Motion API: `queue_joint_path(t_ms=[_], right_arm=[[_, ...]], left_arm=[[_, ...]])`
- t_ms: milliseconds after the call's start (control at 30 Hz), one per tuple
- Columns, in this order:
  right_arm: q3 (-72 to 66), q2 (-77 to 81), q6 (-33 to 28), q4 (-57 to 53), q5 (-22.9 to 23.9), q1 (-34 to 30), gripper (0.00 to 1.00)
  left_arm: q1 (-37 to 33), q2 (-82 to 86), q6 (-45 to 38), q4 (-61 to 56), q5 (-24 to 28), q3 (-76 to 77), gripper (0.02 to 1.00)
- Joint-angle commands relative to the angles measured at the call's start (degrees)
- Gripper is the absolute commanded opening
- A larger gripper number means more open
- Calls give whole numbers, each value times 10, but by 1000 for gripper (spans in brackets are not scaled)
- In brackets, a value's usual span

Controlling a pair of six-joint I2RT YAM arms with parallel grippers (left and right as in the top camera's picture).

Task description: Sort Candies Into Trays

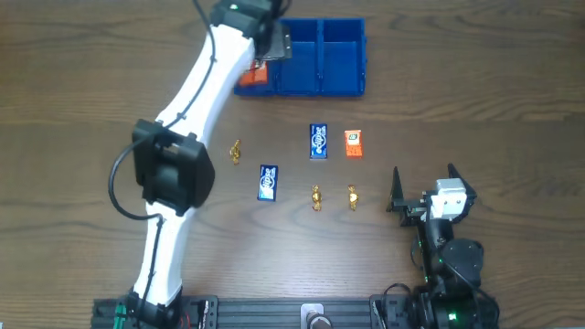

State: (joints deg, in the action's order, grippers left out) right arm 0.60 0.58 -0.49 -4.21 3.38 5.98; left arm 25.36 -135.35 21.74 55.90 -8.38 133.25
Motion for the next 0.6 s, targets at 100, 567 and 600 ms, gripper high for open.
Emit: queue_joint_path(t_ms=[100, 567, 600], right_arm=[[-2, -4, -4, -2, -1, 3, 998], [-2, -4, -4, -2, -1, 3, 998], [-2, -4, -4, -2, -1, 3, 998]], left_arm=[[182, 14, 137, 18, -16, 18, 866], [265, -82, 252, 39, 29, -19, 825], [265, -83, 257, 43, 29, -23, 822]])
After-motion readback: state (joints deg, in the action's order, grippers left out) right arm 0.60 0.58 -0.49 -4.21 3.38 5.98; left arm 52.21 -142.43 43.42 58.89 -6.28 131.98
